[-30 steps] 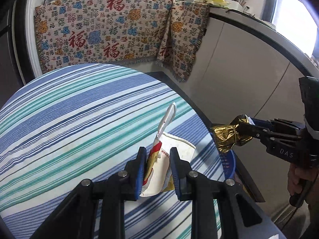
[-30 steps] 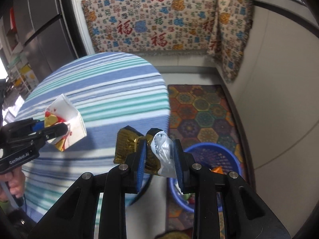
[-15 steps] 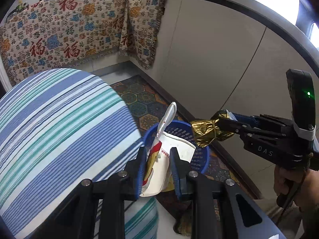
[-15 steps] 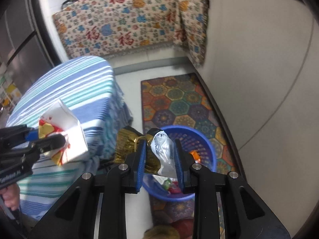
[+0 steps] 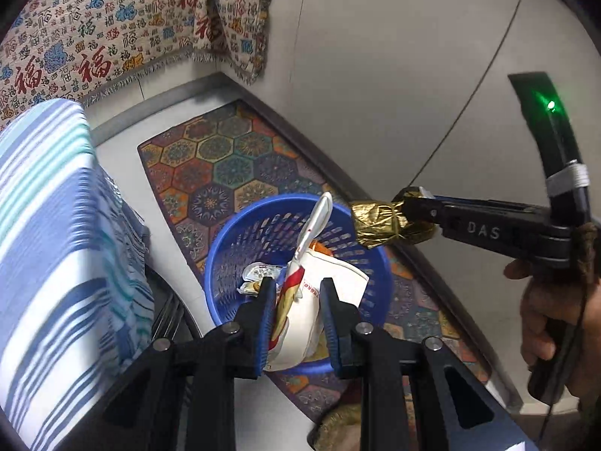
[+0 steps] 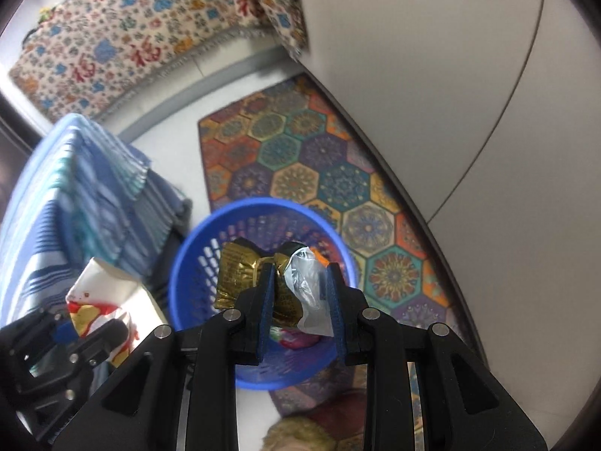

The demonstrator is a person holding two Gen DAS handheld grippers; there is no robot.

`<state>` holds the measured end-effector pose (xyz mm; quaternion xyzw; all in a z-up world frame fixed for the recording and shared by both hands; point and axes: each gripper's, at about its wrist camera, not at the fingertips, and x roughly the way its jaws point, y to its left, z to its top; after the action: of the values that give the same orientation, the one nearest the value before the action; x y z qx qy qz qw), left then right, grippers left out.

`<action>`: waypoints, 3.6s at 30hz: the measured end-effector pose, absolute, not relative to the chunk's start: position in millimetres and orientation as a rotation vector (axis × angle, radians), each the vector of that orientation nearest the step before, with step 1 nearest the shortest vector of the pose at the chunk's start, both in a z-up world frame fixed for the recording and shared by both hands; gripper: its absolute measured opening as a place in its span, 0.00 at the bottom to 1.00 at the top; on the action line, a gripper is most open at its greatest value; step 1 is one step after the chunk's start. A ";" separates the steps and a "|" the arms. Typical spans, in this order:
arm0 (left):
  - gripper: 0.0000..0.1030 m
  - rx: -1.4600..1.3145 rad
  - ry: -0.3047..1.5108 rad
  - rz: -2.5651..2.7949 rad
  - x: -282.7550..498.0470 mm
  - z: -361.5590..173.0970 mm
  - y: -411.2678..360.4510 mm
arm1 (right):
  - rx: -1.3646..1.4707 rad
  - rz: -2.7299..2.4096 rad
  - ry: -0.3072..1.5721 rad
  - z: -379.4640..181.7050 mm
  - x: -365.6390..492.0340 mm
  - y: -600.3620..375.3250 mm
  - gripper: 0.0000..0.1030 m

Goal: Collect trash

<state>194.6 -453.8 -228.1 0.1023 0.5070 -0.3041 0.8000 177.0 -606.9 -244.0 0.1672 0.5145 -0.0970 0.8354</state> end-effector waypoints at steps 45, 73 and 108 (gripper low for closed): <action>0.94 0.284 0.922 -0.495 82.5 -77.3 -395.7 | 0.310 -0.291 0.906 -95.6 -19.5 -522.3 1.00; 0.94 0.256 0.952 -0.490 73.6 -68.5 -376.2 | 0.271 -0.267 0.919 -86.1 -28.8 -494.4 1.00; 0.94 0.275 0.940 -0.483 73.1 -66.3 -377.9 | 0.263 -0.262 0.909 -81.4 -28.8 -492.2 1.00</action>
<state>73.1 -377.9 -66.3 0.1310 0.4470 -0.2298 0.8545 -28.8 -492.2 -81.4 0.1261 0.4366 -0.1259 0.8818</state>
